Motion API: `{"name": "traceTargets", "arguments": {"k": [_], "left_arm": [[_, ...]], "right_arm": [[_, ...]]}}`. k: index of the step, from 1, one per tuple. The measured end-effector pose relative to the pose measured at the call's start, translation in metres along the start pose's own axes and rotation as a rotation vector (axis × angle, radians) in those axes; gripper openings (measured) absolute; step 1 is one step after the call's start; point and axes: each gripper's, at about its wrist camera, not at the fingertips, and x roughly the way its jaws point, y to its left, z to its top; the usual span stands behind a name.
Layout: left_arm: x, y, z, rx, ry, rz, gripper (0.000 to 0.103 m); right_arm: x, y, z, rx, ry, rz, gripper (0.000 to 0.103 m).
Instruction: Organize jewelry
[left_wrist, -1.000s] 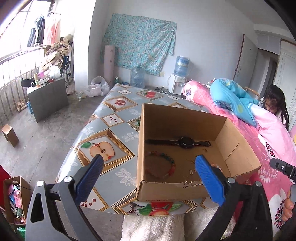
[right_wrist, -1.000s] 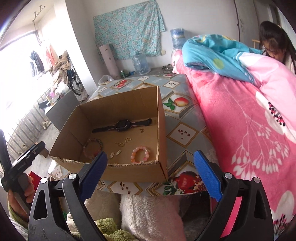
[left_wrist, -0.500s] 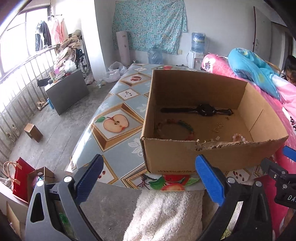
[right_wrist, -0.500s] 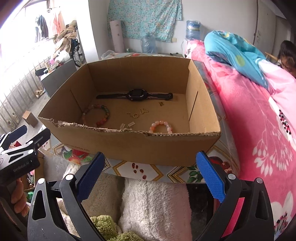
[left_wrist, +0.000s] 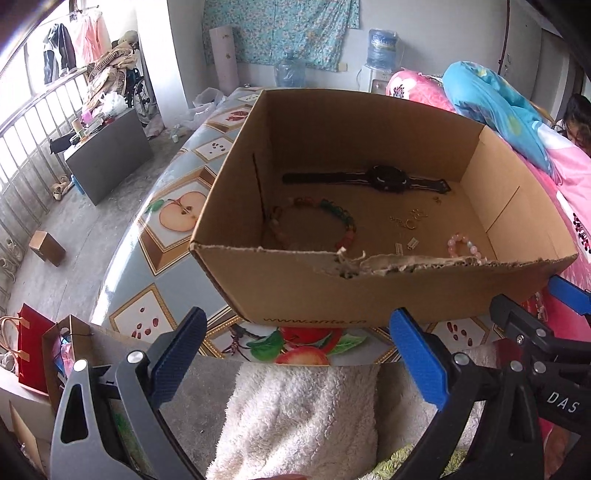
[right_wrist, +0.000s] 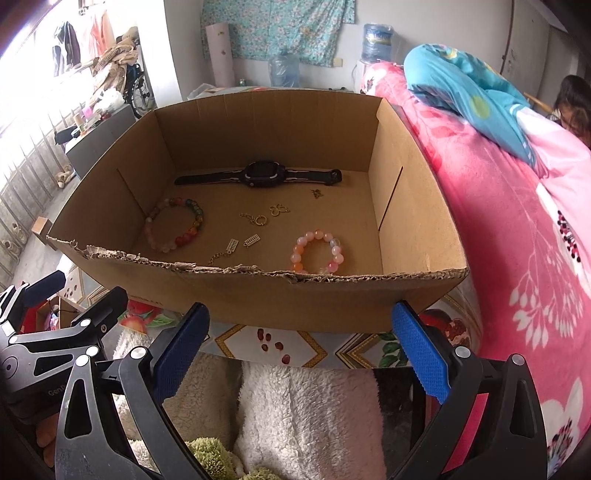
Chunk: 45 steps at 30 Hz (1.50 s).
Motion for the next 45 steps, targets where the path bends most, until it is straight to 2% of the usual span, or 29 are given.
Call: {"name": "traceTargets", "arguments": {"k": [21,45], "left_arm": [[0.0048,0.0005,-0.0016,-0.010,0.041,0.010,0.097],[0.0012,-0.0023,-0.0052,-0.014,0.041,0.015,0.097]], "right_arm": [[0.0043,-0.0050,-0.0019,0.019,0.028,-0.002,0.095],[-0.0030,-0.0061,-0.0039,0.014,0.017,-0.016,0.095]]}}
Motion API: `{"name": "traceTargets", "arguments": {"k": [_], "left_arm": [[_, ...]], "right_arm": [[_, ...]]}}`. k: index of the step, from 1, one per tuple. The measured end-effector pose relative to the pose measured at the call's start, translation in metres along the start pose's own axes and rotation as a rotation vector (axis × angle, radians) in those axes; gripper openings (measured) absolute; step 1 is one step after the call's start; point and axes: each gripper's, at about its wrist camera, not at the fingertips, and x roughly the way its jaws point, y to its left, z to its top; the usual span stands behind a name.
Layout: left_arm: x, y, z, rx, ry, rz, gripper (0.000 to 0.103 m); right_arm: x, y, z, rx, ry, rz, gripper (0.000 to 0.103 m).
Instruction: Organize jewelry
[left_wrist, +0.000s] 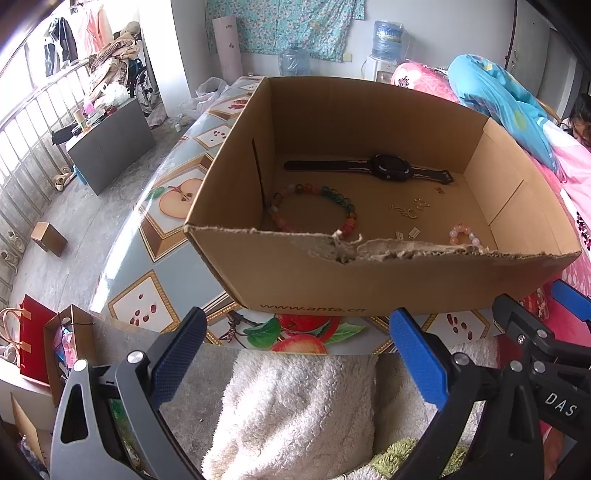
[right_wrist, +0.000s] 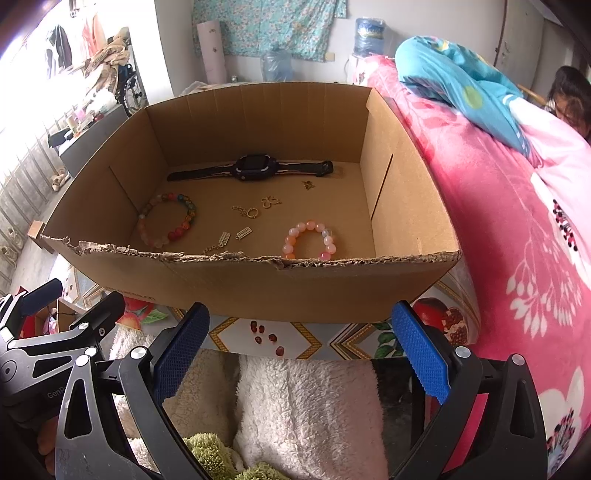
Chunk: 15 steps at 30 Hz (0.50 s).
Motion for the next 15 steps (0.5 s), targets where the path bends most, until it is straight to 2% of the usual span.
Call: {"name": "traceTargets", "arguments": {"k": [15], "left_arm": [[-0.0005,0.0001,-0.0002,-0.001,0.000,-0.001,0.097]], "right_arm": [[-0.0010,-0.0001,0.0003,0.001,0.000,-0.005,0.095]]}}
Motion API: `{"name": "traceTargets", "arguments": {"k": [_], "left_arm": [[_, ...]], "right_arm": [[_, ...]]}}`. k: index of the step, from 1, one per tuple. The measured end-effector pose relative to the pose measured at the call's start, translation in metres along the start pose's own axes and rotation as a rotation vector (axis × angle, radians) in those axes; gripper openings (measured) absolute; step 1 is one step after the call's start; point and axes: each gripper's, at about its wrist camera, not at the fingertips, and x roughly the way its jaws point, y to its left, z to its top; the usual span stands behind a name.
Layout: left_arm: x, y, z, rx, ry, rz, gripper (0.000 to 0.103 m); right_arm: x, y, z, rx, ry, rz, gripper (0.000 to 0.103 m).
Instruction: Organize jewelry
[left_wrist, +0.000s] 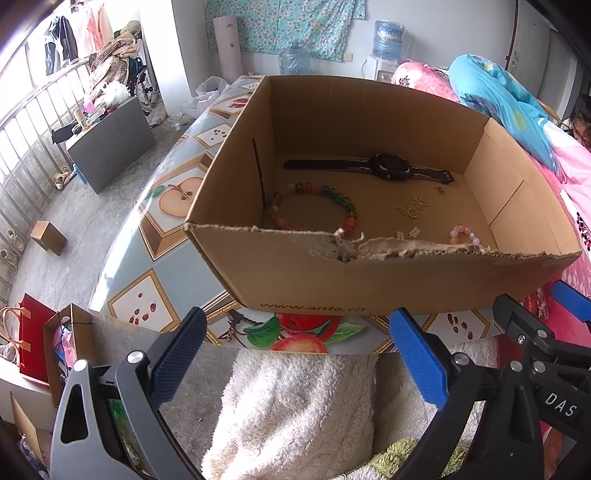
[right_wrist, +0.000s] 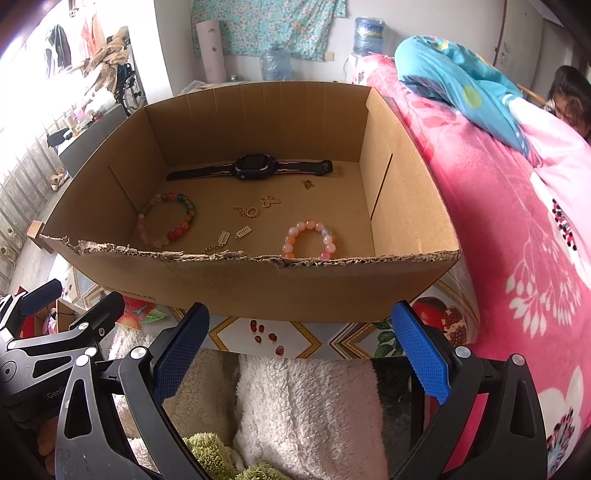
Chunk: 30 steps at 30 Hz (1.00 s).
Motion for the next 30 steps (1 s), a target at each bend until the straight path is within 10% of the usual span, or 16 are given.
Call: {"name": "traceTargets", "arguments": {"k": [30], "left_arm": [[-0.0003,-0.0005,0.0000,0.001,0.003,0.001,0.097]], "right_arm": [[0.0002,-0.0012,0.0007,0.002,0.001,-0.003,0.095]]}}
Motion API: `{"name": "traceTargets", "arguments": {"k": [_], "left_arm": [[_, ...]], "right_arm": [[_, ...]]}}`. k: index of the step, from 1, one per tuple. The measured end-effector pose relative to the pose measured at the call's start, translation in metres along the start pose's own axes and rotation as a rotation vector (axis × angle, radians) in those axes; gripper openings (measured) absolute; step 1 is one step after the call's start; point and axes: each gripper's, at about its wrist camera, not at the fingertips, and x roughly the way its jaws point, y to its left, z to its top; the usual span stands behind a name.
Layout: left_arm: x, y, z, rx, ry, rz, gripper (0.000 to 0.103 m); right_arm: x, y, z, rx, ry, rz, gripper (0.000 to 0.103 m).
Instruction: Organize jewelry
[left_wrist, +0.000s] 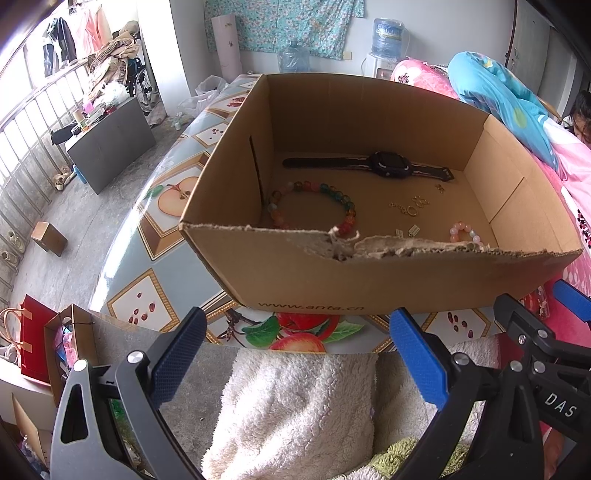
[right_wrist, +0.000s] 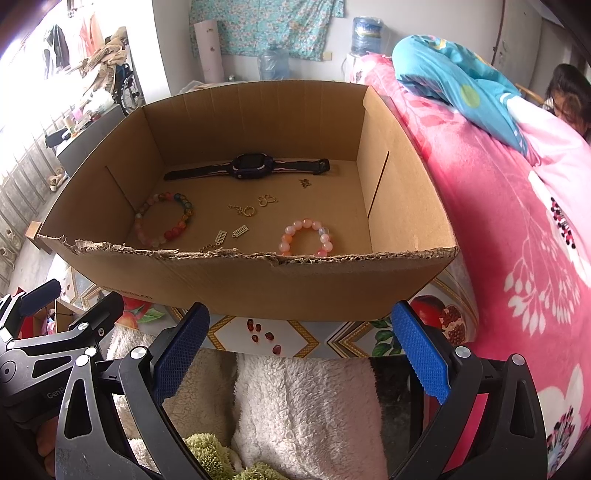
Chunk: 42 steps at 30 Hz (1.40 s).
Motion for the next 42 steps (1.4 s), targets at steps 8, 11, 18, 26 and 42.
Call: {"name": "traceTargets", "arguments": {"k": [8,11,18,26,42], "left_arm": [[-0.0001,-0.0006,-0.0015,0.001,0.002,-0.001,0.097],[0.0001,-0.0008,-0.0031,0.002,0.003,0.001,0.097],[0.0005,-0.0001,-0.0044,0.001,0.006,-0.002,0.097],[0.0026,0.0016,-0.0048,0.001,0.010,-0.005,0.097],[0.0031,0.0026,-0.0039,0.001,0.011,-0.003,0.097]], "right_arm": [[-0.0001,-0.0021,-0.0007,0.000,-0.001,-0.001,0.095],[0.0000,-0.0028,-0.0007,0.000,0.000,0.000,0.095],[0.0006,-0.0050,-0.0027,0.001,0.002,-0.003,0.095],[0.0010,-0.0050,-0.0029,0.000,0.003,-0.006,0.095],[0.0024,-0.0033,-0.0016,-0.004,0.001,-0.010,0.095]]}}
